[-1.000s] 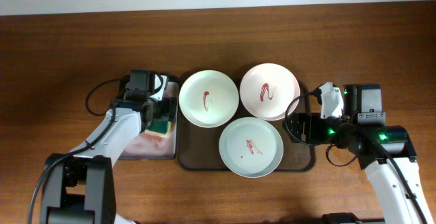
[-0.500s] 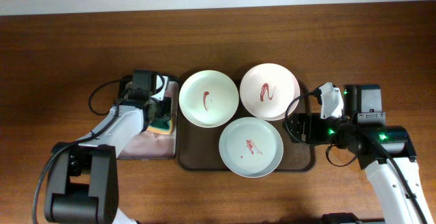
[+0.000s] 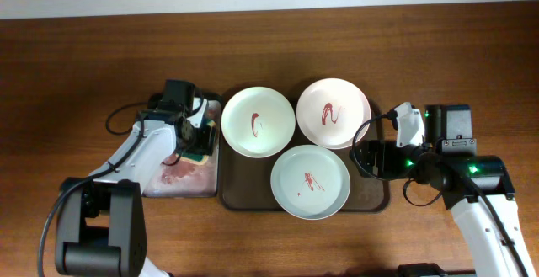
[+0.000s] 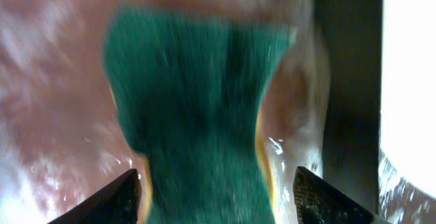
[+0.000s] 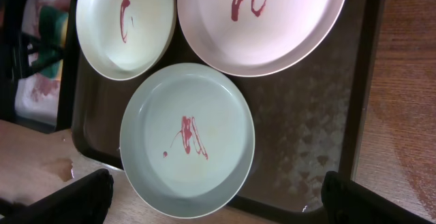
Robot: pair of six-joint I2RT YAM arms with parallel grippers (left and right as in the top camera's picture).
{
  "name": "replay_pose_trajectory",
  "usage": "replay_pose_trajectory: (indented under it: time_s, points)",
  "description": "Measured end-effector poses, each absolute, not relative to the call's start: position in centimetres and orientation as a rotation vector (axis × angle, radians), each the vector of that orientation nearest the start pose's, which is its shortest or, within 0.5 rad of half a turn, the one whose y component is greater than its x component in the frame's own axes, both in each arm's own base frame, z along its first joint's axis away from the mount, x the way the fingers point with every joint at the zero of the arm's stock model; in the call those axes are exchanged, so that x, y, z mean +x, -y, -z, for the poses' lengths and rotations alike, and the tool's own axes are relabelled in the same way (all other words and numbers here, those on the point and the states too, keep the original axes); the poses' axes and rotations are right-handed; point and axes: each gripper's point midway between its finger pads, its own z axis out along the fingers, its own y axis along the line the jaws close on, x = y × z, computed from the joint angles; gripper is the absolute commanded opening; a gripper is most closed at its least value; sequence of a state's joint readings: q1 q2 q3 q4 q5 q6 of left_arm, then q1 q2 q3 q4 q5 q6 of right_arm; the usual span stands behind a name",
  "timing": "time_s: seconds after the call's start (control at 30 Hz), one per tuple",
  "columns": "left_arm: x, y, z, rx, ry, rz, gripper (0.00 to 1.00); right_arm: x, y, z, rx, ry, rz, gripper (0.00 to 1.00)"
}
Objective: Clean dirty plates on tray and stack at the side
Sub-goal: 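Grasp the green sponge with the left gripper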
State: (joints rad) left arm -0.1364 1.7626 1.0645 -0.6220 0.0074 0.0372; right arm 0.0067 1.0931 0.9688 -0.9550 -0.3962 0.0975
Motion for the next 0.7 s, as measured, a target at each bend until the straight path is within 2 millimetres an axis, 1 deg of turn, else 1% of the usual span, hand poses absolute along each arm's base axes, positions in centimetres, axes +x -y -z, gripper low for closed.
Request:
replay_pose_trajectory:
  time_s: [0.07,0.13,0.23,0.33,0.37,0.43,0.47,0.5,0.53,0.6,0.7]
  points:
    - [35.0,5.0,-2.2,0.253,-2.896,0.034,0.60,25.8,-6.8,-17.2,-0.013,-2.622,-0.559,0.99]
    - [35.0,5.0,-2.2,0.255,-2.896,0.034,0.59,25.8,-6.8,-17.2,-0.012,-2.622,-0.559,0.99]
    - [35.2,5.0,-2.3,0.254,-2.887,0.034,0.54,25.8,-6.8,-17.2,-0.013,-2.622,-0.559,0.98]
    - [35.8,5.1,-2.4,0.251,-2.865,0.036,0.59,25.8,-6.8,-17.2,-0.013,-2.622,-0.559,0.99]
    - [36.0,5.1,-2.4,0.249,-2.857,0.036,0.59,25.8,-6.8,-17.2,-0.013,-2.622,-0.559,0.99]
    - [36.1,5.2,-2.4,0.251,-2.854,0.039,0.55,25.8,-6.8,-17.2,-0.012,-2.624,-0.559,0.99]
    - [36.1,5.2,-2.2,0.252,-2.858,0.040,0.50,25.8,-6.8,-17.2,-0.012,-2.625,-0.560,0.99]
    - [36.0,5.2,-1.8,0.253,-2.867,0.040,0.41,25.8,-6.8,-17.2,-0.013,-2.625,-0.559,0.99]
    - [36.0,5.2,-1.5,0.252,-2.874,0.039,0.24,25.8,-6.8,-17.2,-0.012,-2.625,-0.560,0.98]
    - [35.9,5.1,-1.1,0.248,-2.886,0.039,0.00,25.8,-6.8,-17.2,-0.012,-2.626,-0.560,0.99]
    - [36.1,5.2,-1.2,0.251,-2.882,0.040,0.00,25.4,-6.8,-17.0,-0.007,-2.644,-0.562,0.99]
